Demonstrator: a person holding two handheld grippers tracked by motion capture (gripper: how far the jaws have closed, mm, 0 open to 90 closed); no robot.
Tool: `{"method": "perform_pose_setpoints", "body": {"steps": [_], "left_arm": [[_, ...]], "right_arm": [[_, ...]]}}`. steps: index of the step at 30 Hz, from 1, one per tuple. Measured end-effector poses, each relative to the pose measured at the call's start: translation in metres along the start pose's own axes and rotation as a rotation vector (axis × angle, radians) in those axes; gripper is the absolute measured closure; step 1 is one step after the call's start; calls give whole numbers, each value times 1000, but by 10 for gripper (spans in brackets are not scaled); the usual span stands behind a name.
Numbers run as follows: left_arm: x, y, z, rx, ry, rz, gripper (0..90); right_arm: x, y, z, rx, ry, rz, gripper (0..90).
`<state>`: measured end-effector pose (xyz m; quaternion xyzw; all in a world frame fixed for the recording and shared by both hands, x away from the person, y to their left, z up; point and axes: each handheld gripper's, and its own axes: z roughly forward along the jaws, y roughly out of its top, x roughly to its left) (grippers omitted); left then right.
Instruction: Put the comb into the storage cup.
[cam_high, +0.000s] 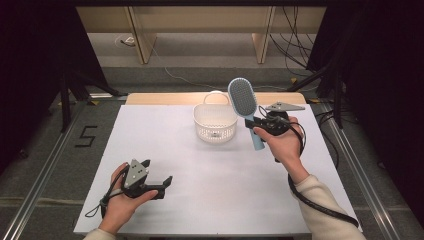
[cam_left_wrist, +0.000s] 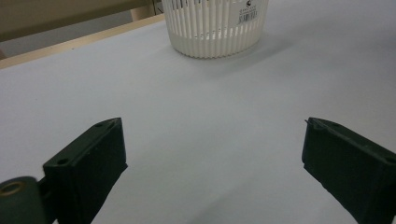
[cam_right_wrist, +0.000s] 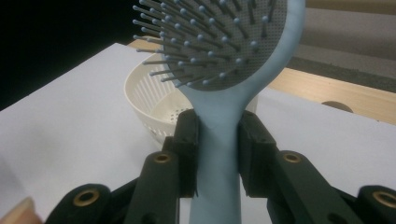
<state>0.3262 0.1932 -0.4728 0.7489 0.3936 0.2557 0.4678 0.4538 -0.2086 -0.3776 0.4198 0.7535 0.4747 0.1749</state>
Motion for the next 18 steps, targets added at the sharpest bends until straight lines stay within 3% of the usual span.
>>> {"method": "perform_pose_setpoints", "body": {"steps": [18], "left_arm": [[0, 0, 0, 0, 1, 0, 56]], "right_arm": [[1, 2, 2, -5, 0, -2, 722]]}}
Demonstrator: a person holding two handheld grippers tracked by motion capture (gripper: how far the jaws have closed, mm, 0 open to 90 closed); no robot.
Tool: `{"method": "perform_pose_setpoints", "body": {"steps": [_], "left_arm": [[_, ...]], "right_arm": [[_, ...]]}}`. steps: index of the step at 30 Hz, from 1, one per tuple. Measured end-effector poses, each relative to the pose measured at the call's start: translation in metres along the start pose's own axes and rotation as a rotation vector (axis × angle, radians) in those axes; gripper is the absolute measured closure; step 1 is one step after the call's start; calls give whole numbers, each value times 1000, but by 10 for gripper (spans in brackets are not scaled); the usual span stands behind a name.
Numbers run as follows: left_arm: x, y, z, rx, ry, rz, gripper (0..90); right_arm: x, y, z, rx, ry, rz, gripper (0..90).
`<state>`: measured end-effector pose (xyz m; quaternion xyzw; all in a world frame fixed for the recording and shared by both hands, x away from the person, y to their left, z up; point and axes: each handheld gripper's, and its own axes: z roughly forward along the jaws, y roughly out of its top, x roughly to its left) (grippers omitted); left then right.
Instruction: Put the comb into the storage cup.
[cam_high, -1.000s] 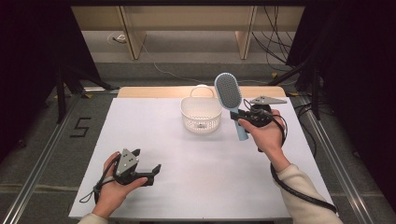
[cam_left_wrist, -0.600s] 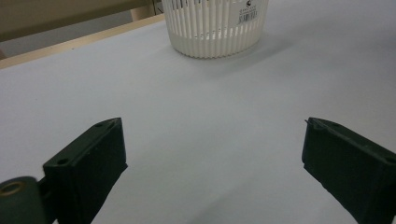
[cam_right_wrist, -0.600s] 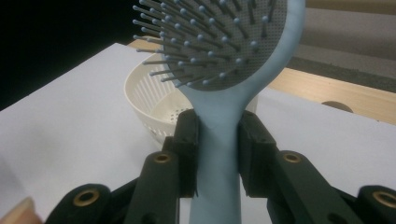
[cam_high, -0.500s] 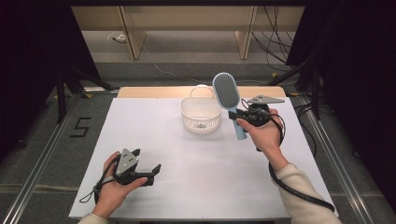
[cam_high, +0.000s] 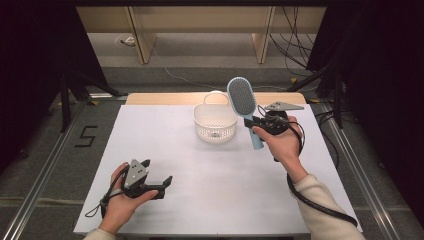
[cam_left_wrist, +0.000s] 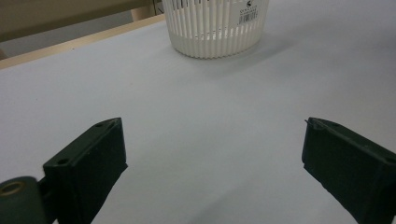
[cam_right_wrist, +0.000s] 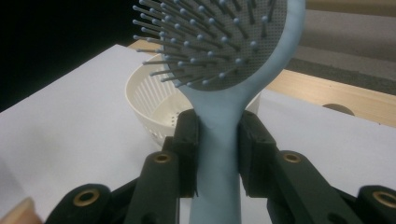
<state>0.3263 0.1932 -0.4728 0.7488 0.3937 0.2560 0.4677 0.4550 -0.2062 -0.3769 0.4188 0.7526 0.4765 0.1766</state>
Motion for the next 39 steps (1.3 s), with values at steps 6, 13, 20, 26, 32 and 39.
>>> {"method": "perform_pose_setpoints", "body": {"steps": [6, 13, 20, 26, 32, 39], "left_arm": [[0, 0, 0, 0, 0, 0, 57], [0, 0, 0, 0, 0, -1, 57], [0, 0, 0, 0, 1, 1, 57], [0, 0, 0, -1, 0, -1, 57], [0, 0, 0, -1, 0, -2, 58], [0, 0, 0, -2, 0, -2, 59]], "right_arm": [[1, 0, 1, -1, 2, -4, 721], [2, 1, 3, 0, 4, -3, 722], [4, 2, 5, -3, 9, -5, 722], [5, 4, 7, -4, 9, -7, 722], [6, 4, 8, -5, 10, -10, 722], [7, 5, 9, -1, 14, -8, 722]]}}
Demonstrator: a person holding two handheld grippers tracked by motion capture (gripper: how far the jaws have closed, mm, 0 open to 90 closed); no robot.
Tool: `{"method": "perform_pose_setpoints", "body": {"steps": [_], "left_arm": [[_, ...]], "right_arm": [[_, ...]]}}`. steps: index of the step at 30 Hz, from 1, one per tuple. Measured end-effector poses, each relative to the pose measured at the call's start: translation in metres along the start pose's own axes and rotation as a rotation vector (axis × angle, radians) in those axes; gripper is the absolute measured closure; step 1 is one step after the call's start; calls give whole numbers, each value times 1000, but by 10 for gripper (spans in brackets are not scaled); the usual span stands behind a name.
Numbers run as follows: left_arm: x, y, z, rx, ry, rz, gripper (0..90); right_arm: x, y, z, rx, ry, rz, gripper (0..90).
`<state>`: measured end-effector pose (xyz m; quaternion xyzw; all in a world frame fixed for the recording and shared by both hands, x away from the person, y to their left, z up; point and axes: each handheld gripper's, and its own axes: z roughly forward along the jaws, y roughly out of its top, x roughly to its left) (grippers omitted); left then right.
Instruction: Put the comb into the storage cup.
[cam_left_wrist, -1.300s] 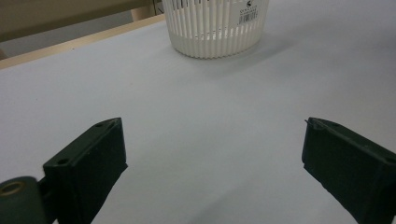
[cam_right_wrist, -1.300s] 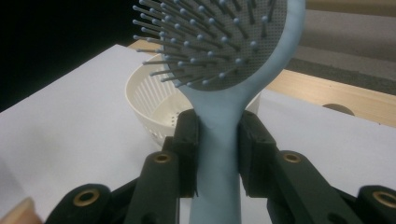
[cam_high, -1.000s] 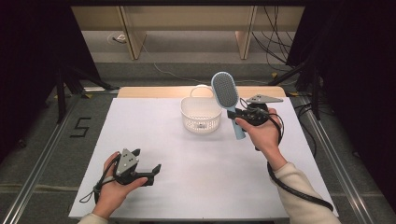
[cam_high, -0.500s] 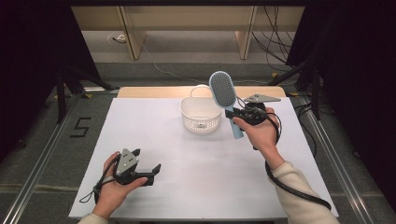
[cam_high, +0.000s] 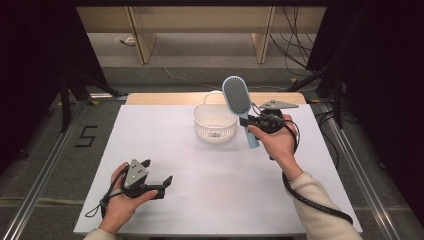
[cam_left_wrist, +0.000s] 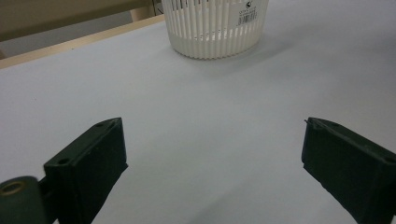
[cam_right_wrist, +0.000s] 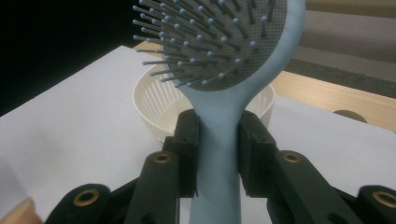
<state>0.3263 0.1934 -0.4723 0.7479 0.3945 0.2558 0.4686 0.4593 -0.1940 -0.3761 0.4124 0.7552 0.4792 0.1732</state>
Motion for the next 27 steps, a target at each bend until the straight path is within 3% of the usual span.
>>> {"method": "perform_pose_setpoints", "body": {"steps": [27], "left_arm": [[0, 0, 0, -1, -3, 0, 60]], "right_arm": [[3, 2, 6, -1, 3, -5, 722]]}}
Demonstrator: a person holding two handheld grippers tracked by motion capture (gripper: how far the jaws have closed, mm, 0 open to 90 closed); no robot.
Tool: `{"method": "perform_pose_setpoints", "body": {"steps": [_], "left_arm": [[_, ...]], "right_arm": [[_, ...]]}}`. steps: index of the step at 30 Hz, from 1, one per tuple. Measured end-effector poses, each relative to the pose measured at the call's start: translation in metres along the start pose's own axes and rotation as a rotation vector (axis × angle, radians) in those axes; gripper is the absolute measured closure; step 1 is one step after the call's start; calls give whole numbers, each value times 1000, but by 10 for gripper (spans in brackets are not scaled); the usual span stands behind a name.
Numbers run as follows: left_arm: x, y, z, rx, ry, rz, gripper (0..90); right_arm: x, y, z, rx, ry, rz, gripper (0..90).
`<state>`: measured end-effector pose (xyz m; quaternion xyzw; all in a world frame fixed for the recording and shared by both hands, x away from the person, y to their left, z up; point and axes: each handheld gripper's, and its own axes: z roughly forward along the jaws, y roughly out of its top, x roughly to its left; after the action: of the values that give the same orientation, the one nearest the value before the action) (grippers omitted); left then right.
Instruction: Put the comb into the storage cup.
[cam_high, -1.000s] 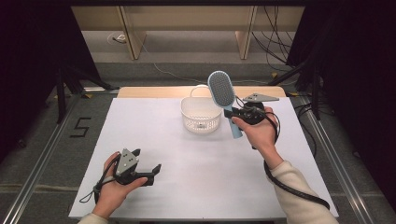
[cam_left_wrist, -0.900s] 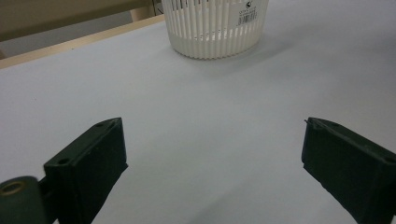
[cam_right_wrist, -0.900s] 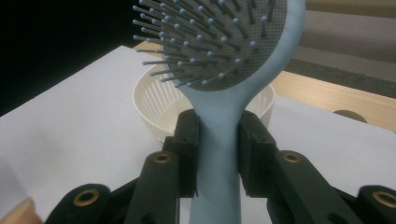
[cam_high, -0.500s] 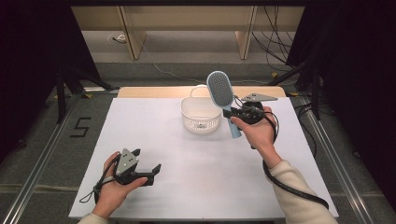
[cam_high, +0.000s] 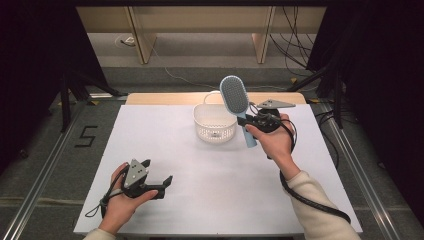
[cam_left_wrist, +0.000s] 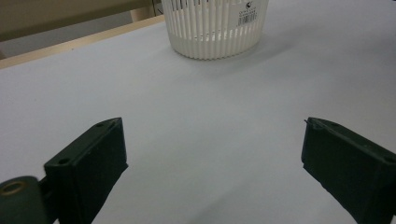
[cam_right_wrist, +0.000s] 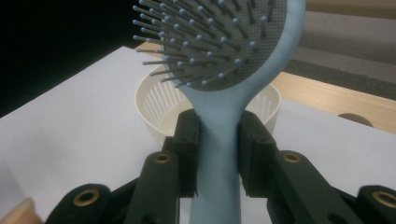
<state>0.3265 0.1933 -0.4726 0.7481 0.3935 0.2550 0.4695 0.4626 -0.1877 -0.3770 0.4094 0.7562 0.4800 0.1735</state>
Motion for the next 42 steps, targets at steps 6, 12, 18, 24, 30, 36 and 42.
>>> {"method": "perform_pose_setpoints", "body": {"steps": [6, 12, 18, 24, 30, 36, 42], "left_arm": [[0, 0, 0, 0, 1, -1, 60], [0, 0, 0, -1, 1, -1, 61], [0, 0, 0, 0, 0, 1, 61], [0, 0, 0, 0, 0, 1, 62], [0, 0, 0, 1, -1, 2, 62], [0, 0, 0, 0, -2, 3, 62], [0, 0, 0, 0, -2, 2, 63]], "right_arm": [[1, 1, 1, -2, 1, -1, 722], [1, 2, 3, -4, 4, 0, 722], [2, 3, 3, -6, 3, 2, 722], [2, 4, 4, -10, 3, 1, 722], [4, 4, 6, -14, 6, 2, 722], [6, 5, 7, -15, 10, 0, 722], [6, 6, 8, -19, 11, 2, 722]]}}
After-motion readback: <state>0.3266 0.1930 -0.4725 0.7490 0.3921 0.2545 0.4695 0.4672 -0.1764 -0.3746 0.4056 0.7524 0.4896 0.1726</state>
